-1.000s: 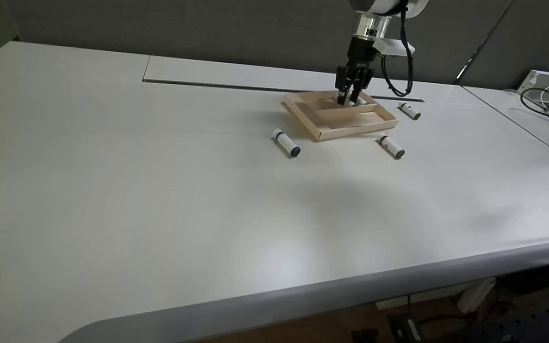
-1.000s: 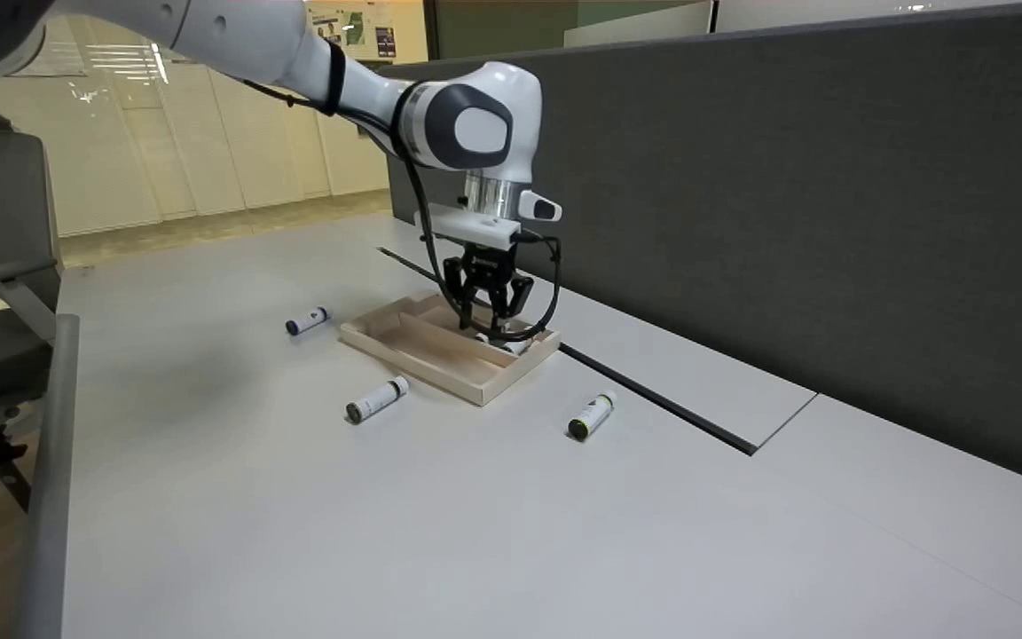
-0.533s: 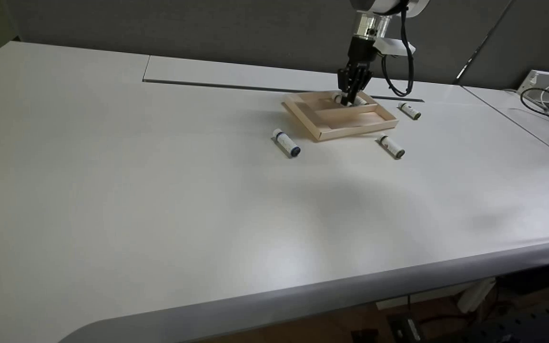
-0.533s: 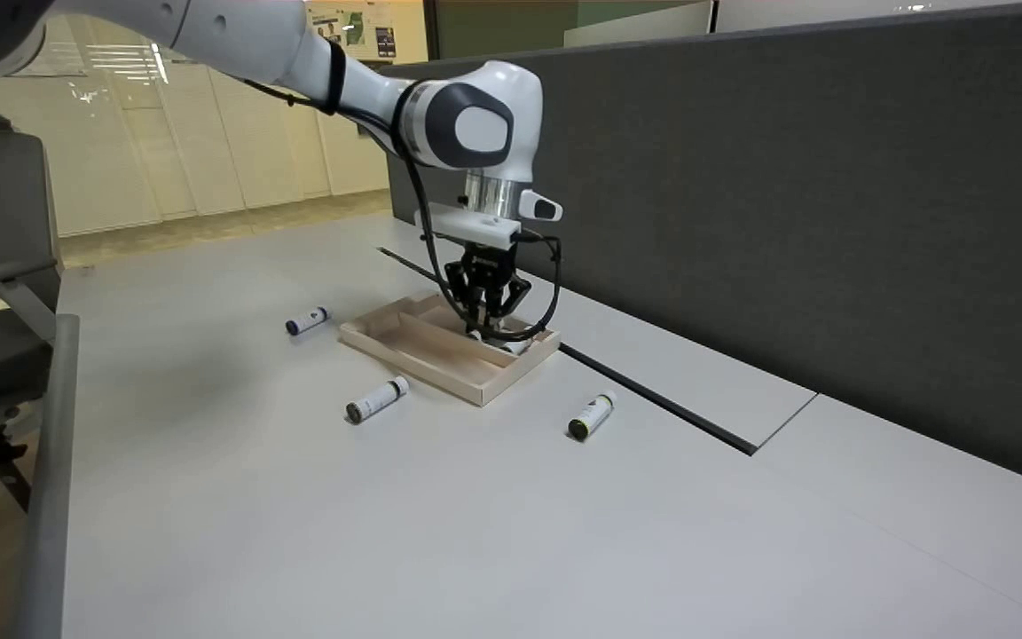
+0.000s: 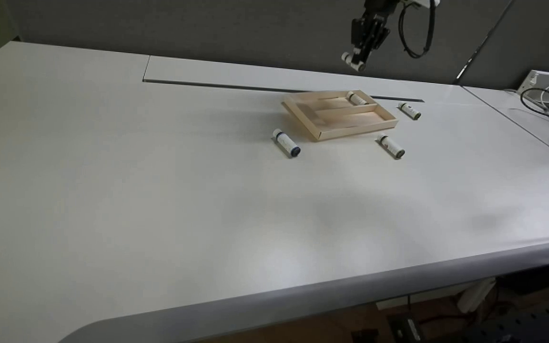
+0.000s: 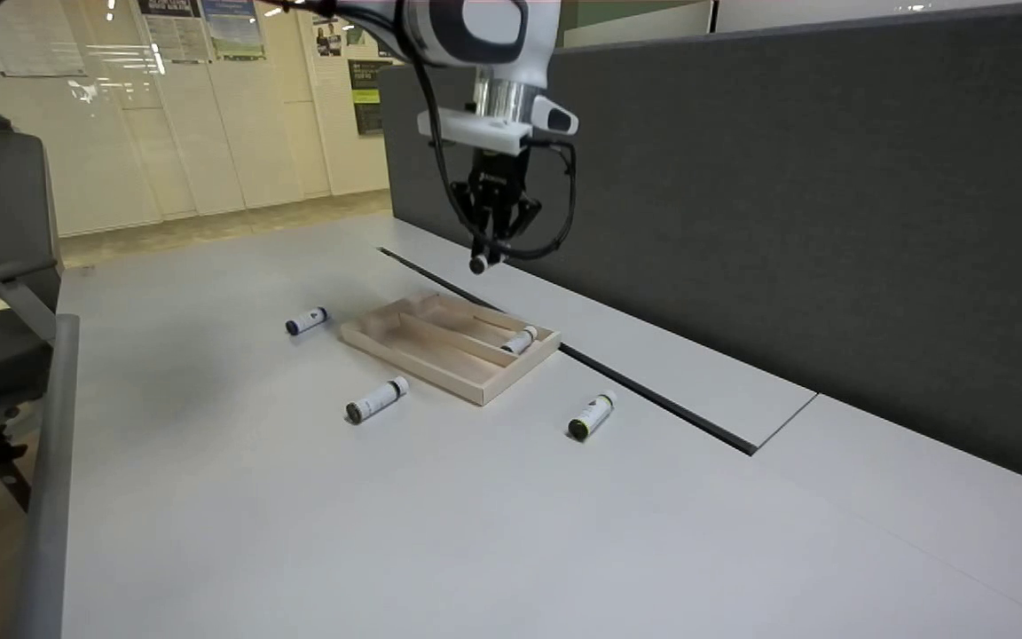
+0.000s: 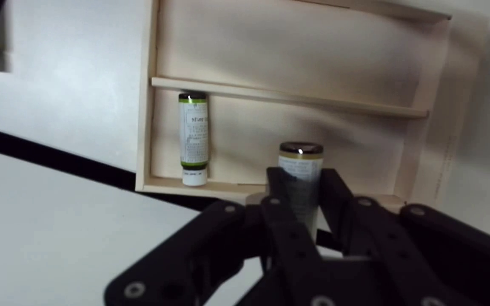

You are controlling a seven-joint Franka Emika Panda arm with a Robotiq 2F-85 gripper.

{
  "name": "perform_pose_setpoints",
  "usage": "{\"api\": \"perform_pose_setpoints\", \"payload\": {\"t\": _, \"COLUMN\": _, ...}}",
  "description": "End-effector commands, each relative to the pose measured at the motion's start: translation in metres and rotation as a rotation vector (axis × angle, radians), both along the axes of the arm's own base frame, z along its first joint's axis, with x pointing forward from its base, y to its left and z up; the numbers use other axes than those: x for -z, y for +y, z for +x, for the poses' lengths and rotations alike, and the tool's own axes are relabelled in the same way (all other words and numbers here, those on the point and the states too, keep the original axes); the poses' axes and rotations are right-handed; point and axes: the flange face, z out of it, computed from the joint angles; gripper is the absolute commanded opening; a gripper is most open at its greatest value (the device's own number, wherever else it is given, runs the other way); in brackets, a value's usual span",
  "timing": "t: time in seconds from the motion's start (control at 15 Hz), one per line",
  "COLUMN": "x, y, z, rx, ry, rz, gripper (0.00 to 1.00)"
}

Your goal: Pick up a bottle from the tray and put it on the table

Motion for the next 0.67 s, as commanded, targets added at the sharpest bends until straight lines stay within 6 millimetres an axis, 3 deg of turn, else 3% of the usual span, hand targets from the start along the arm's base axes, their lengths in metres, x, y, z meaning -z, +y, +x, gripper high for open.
{"api": "perform_pose_setpoints", "payload": {"t": 0.0, "x": -0.073, "y": -0.024, "z": -0.003, "rx": 0.064, "ry": -0.038, "rz": 0.054, "gripper": 0.07}}
{"api": "perform_pose_setpoints", "payload": {"t": 0.27, "x": -0.119, "y": -0.068, "z": -0.013, "rx": 0.142, "ry": -0.088, "rz": 0.087, "gripper": 0.07}}
{"api": "perform_pose_setpoints", "payload": {"t": 0.6, "x": -0.134, "y": -0.119, "z": -0.047, "rx": 0.214, "ry": -0.072, "rz": 0.103, "gripper": 0.07}}
